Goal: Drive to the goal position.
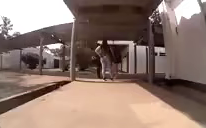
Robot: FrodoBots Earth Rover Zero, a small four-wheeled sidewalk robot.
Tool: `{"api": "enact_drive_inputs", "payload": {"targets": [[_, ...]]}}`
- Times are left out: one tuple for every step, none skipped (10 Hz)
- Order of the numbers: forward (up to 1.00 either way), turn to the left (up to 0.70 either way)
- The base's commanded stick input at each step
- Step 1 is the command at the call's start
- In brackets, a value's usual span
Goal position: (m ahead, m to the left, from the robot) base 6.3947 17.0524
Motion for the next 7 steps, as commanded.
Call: {"api": "enact_drive_inputs", "payload": {"targets": [[0.5,0.0],[0.5,0.0],[0.5,0.0],[0.5,0.0],[0.5,0.0],[0.5,0.0],[0.5,0.0]]}}
